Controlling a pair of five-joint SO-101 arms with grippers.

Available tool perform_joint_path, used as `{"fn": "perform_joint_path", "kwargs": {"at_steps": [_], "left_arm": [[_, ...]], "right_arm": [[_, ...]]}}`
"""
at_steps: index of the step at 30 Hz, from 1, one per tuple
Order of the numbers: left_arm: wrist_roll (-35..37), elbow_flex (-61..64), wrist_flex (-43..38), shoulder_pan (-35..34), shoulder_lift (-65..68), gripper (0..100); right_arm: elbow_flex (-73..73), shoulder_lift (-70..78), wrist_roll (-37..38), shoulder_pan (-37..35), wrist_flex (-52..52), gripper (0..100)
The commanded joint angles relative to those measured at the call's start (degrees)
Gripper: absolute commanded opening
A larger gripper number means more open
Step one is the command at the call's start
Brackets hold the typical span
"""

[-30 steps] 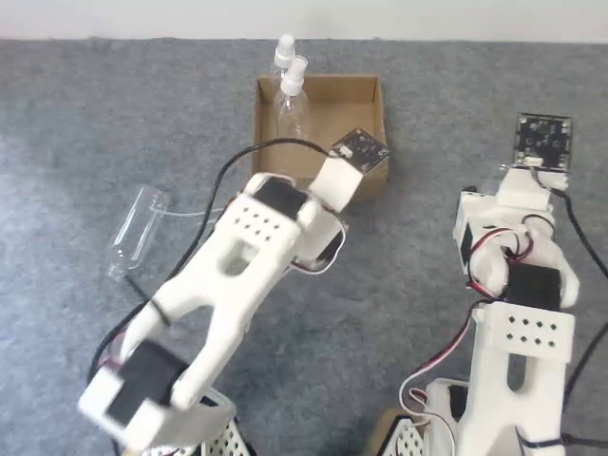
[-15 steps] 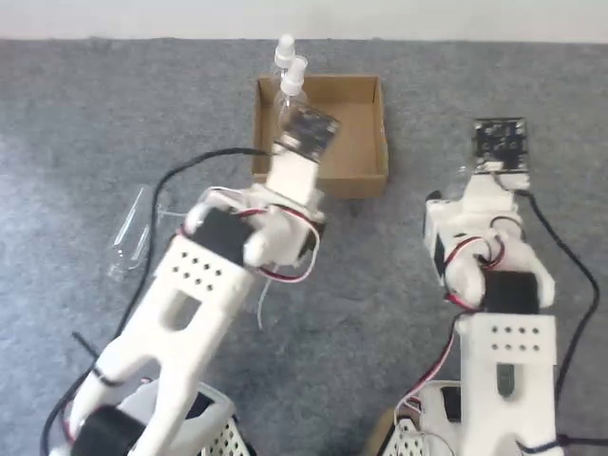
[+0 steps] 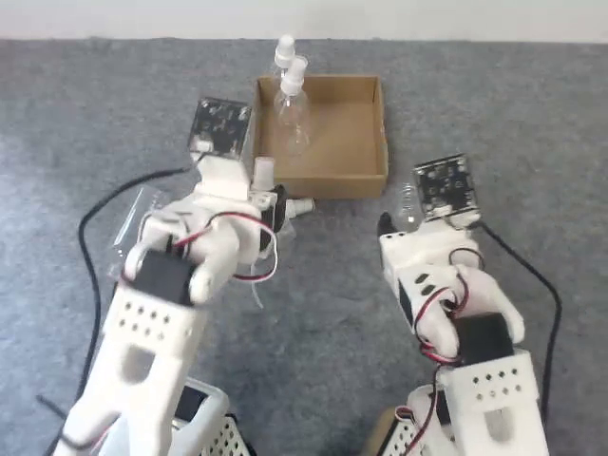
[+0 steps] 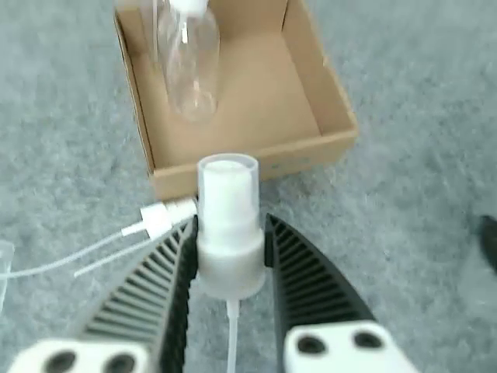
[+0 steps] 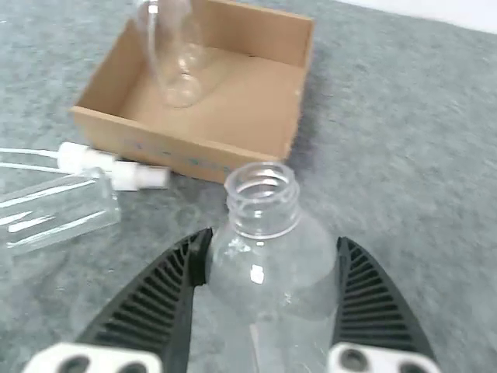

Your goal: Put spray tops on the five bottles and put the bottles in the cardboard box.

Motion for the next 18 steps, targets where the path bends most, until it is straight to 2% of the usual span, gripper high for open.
{"fn": "perform_joint_path", "kwargs": {"at_steps": [1,9,18], "left_arm": [[0.97,3.21,-5.54,-2.81,-11.08,1],[5.01,6.73,-6.86,-7.12,-21.36,1],[6.68,10.51,-12.31,-8.97,-27.16,1]], "right_arm": [[0.62,-1.71,0.0,-2.86,-4.18,16.1],[2.81,-1.71,0.0,-9.45,-5.14,16.2],[10.55,-1.71,0.0,-14.73,-16.75,16.2]]}}
